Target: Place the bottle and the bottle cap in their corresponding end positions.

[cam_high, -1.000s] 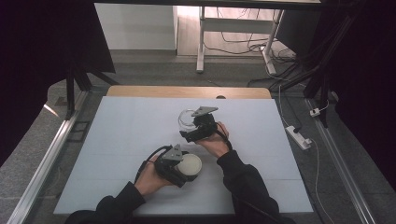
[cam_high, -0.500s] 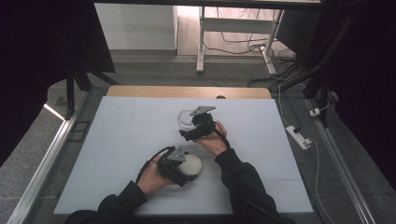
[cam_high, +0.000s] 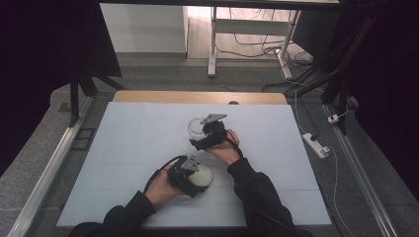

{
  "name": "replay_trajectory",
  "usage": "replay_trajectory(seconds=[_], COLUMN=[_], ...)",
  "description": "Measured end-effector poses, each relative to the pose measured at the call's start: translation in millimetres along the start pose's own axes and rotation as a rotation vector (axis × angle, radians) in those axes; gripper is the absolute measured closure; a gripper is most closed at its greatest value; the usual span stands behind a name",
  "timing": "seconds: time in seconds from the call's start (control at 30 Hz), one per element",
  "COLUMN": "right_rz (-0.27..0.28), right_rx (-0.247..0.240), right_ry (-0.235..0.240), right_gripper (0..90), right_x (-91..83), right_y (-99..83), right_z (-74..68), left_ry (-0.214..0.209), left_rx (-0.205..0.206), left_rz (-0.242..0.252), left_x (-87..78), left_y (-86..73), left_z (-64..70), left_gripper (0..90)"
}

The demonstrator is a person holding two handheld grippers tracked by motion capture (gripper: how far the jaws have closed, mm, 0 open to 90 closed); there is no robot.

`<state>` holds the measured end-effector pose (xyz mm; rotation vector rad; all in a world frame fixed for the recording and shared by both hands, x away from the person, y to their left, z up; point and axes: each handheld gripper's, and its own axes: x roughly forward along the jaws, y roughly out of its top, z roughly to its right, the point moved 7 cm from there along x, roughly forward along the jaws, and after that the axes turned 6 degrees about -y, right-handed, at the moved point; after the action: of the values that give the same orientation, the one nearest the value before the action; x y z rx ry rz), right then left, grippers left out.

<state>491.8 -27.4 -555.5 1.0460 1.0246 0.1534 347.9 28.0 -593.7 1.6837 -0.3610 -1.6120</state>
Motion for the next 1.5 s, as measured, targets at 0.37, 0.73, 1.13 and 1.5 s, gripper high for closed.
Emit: replay_trajectory(seconds=[0.37,0.73,1.13,1.5], right_rz=[-0.013,-0.022,-0.015,-0.012], right_rx=[0.001,0.046,0.041,0.051], right_ry=[0.007,0.017,-0.003,-0.002], right_gripper=[6.0,4.0,0.0,0.0], right_x=[-1.5,-1.3,-7.4,-15.3], right_y=[-2.8,-1.0,1.5,-0.5], right_z=[0.8,0.5,-2.4,-2.4], left_ry=[0.007,-0.007,-0.019,-0.013], left_rx=[-0.009,-0.027,-0.052,-0.073], left_rz=[-0.013,0.016,0.065,0.11], left_x=[1.9,-1.0,-9.0,-25.9], left_y=[-0.3,-0.1,0.3,2.7], left_z=[0.0,-2.2,-2.2,0.5], left_gripper=[7.0,0.0,0.0,0.0])
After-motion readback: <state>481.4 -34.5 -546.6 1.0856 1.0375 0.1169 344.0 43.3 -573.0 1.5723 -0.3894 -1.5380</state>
